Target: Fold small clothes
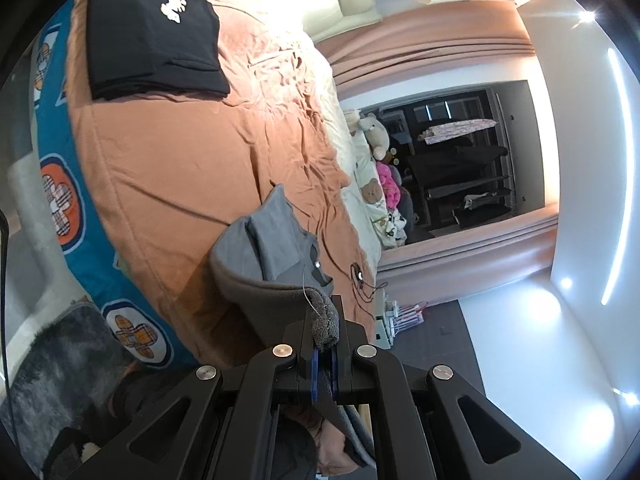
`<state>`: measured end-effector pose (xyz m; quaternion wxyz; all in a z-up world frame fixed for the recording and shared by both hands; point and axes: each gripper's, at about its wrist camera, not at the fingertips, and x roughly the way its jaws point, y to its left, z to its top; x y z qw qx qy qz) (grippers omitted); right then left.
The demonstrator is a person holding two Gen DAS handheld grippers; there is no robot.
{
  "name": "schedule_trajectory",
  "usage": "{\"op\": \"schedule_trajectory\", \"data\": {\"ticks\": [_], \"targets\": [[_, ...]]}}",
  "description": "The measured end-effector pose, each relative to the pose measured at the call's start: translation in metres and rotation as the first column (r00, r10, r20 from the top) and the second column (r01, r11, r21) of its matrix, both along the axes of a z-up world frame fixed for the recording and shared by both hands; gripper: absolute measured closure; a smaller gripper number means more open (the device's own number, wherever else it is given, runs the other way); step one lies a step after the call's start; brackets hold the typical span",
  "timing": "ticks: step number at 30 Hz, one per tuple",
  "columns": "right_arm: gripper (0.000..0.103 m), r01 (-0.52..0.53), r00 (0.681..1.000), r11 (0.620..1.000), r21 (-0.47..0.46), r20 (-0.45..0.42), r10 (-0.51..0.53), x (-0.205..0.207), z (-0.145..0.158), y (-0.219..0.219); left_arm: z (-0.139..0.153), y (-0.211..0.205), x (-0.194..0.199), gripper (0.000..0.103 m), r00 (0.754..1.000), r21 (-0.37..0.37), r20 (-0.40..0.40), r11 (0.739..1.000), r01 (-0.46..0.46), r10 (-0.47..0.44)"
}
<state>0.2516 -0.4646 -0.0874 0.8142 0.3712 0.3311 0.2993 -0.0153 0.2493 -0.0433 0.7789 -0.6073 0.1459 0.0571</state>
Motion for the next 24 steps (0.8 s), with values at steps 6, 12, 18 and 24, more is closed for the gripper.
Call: {"op": "schedule_trajectory", "data": {"ticks": [6, 12, 18, 24], "targets": [[0.103, -0.007, 1.0, 1.0, -0.019, -0.001, 0.007, 0.048, 0.013, 0.021, 0.013, 0.013, 0.045, 0.1, 1.0, 0.03, -0.012, 1.0, 0.005, -0.005], [0.103, -0.006, 1.0, 0.999, -0.034, 0.006, 0.006, 0.094, 0.021, 0.041, 0.027, 0.028, 0.103, 0.1, 1.0, 0.069, -0.022, 0.997, 0.02, -0.019], [0.103, -0.014, 1.0, 0.997, -0.077, 0.004, 0.014, 0.138, 0.025, 0.065, 0.029, 0.041, 0.158, 0.1, 0.998, 0.106, -0.055, 0.994, 0.033, -0.027], [0.103, -0.027, 1.0, 0.992, -0.125, -0.017, 0.026, 0.184, 0.025, 0.091, 0.017, 0.056, 0.206, 0.1, 0.992, 0.12, -0.122, 0.992, 0.042, -0.027]]}}
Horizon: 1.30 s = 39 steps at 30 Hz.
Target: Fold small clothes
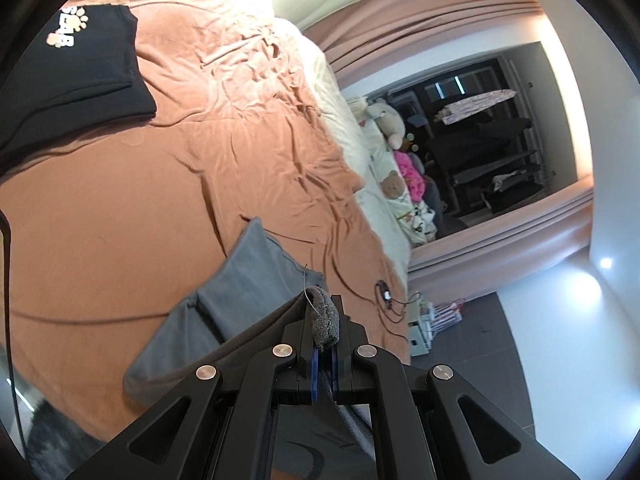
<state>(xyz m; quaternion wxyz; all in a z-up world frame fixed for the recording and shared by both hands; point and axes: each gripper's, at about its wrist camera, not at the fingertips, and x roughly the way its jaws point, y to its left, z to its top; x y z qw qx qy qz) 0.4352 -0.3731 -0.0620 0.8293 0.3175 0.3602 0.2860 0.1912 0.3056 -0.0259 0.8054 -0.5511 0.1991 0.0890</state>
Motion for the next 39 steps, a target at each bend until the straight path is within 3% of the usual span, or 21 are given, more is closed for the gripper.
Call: {"op": "schedule_trajectory", "data": {"ticks": [18, 28, 39], "targets": [[0.103, -0.007, 0.998, 0.991, -0.13, -0.064, -0.002, 0.106, 0.0, 0.067, -0.04, 0.041, 0.123, 0.1, 0.984, 0.051, -0.178, 0.998, 0.035, -0.026], [0.103, -0.026, 0.996, 0.972, -0.235, -0.088, 0.005, 0.164, -0.007, 0.103, -0.073, 0.059, 0.202, 0.1, 0.949, 0.115, -0.307, 0.987, 0.11, -0.07], [0.103, -0.043, 0.992, 0.933, -0.359, -0.127, -0.003, 0.219, -0.03, 0.138, -0.125, 0.079, 0.27, 0.1, 0.898, 0.132, -0.429, 0.976, 0.174, -0.102]]}}
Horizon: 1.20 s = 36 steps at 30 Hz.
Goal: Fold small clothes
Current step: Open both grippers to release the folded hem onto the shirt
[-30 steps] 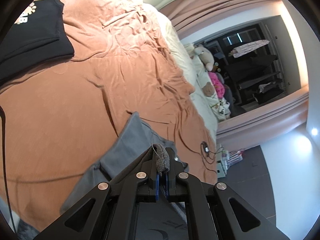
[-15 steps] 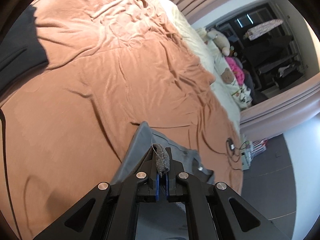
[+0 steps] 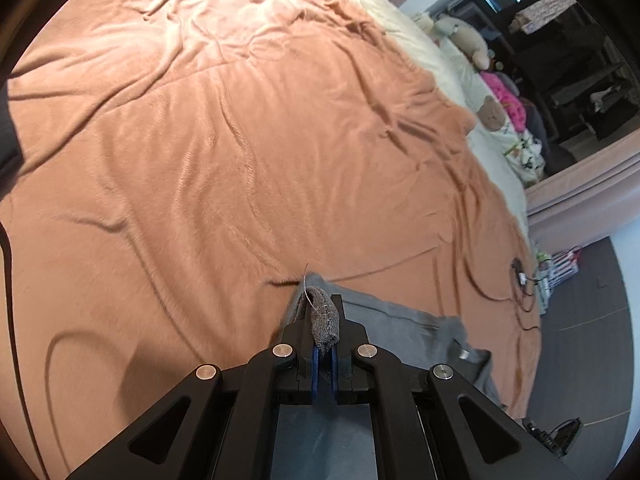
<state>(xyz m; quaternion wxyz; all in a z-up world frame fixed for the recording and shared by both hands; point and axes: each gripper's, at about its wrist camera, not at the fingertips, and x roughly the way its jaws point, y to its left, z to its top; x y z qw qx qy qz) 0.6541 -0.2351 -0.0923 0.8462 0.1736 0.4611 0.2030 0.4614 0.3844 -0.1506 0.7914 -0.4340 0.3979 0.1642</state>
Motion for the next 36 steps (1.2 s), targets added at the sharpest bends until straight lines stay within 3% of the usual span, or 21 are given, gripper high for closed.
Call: {"op": "schedule_trajectory", "data": {"ticks": [9, 11, 12, 13, 14, 15, 19, 22, 29, 36], "targets": [[0.1, -0.03, 0.998, 0.998, -0.064, -0.058, 0.026, 0.024, -0.021, 0.027, -0.033, 0.002, 0.031, 0.094, 0.991, 0.03, -0.112, 0.996, 0.083, -0.079], [0.088, -0.048, 0.998, 0.997, -0.063, -0.048, 0.045, 0.023, -0.017, 0.026, -0.03, -0.001, 0.031, 0.087, 0.986, 0.05, -0.119, 0.991, 0.121, -0.114], [0.081, -0.054, 0.998, 0.996, -0.064, -0.038, 0.052, 0.02, -0.015, 0.025, -0.027, -0.003, 0.03, 0.074, 0.984, 0.058, -0.118, 0.989, 0.139, -0.132], [0.063, -0.061, 0.998, 0.996, -0.061, -0.02, 0.06, 0.016, -0.01, 0.022, -0.025, -0.004, 0.028, 0.051, 0.983, 0.069, -0.118, 0.986, 0.148, -0.14], [0.046, -0.058, 0.998, 0.996, -0.062, -0.005, 0.058, 0.017, -0.009, 0.019, -0.019, -0.005, 0.024, 0.038, 0.983, 0.103, -0.122, 0.983, 0.149, -0.136], [0.042, -0.051, 0.999, 0.996, -0.069, 0.012, 0.052, 0.015, -0.006, 0.016, -0.015, -0.004, 0.023, 0.024, 0.984, 0.128, -0.121, 0.981, 0.147, -0.132], [0.041, -0.085, 0.996, 0.992, -0.089, 0.024, 0.087, 0.002, -0.004, 0.005, -0.002, -0.005, 0.016, 0.023, 0.975, 0.188, -0.132, 0.961, 0.204, -0.182], [0.041, -0.115, 0.992, 0.982, -0.153, 0.038, 0.122, -0.004, -0.002, 0.002, 0.002, -0.013, 0.017, 0.023, 0.95, 0.242, -0.171, 0.924, 0.297, -0.261], [0.041, -0.21, 0.974, 0.928, -0.307, 0.018, 0.227, -0.002, -0.001, 0.019, -0.006, -0.036, 0.019, 0.023, 0.853, 0.305, -0.298, 0.804, 0.51, -0.429], [0.041, -0.233, 0.963, 0.905, -0.355, 0.043, 0.265, 0.011, -0.008, 0.036, -0.035, -0.044, 0.032, 0.024, 0.768, 0.321, -0.438, 0.717, 0.619, -0.467]]}}
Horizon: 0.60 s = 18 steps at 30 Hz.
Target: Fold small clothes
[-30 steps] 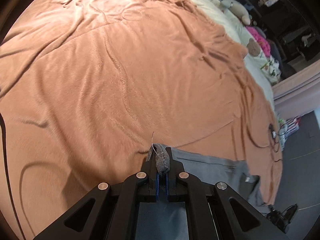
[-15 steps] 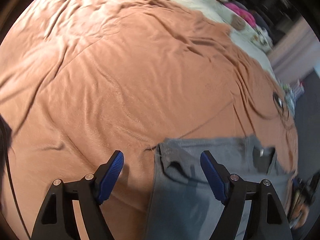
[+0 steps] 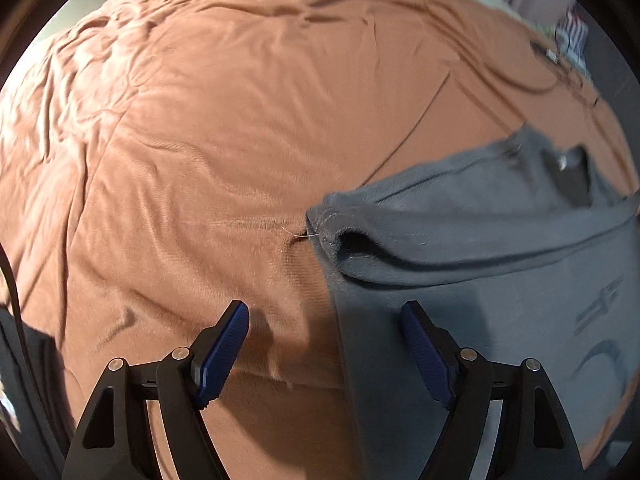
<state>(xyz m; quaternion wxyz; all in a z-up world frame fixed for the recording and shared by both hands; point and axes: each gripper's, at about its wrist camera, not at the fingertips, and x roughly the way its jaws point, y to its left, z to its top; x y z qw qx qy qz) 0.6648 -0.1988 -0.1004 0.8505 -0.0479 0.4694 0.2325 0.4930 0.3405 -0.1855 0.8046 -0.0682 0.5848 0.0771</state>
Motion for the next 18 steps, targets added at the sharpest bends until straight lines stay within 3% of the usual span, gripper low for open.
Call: {"op": "schedule_trajectory", "data": {"ticks": [6, 9, 14, 18], "targets": [[0.042, -0.033, 0.999, 0.999, -0.024, 0.019, 0.034, 0.02, -0.015, 0.018, -0.007, 0.002, 0.026, 0.025, 1.0, 0.05, 0.022, 0.999, 0.005, -0.006], [0.049, -0.035, 0.999, 0.999, -0.014, 0.024, 0.035, 0.032, -0.019, 0.026, -0.004, 0.005, 0.041, 0.031, 0.999, 0.055, 0.05, 0.999, 0.002, -0.005], [0.071, -0.018, 1.0, 0.998, 0.058, 0.002, 0.018, 0.052, -0.029, 0.025, -0.007, 0.013, 0.062, 0.044, 0.997, -0.027, 0.075, 1.0, 0.001, 0.001], [0.078, -0.012, 1.0, 0.995, 0.099, -0.019, 0.014, 0.06, -0.036, 0.023, -0.008, 0.022, 0.066, 0.047, 0.994, -0.123, 0.099, 0.992, -0.027, 0.039]]}}
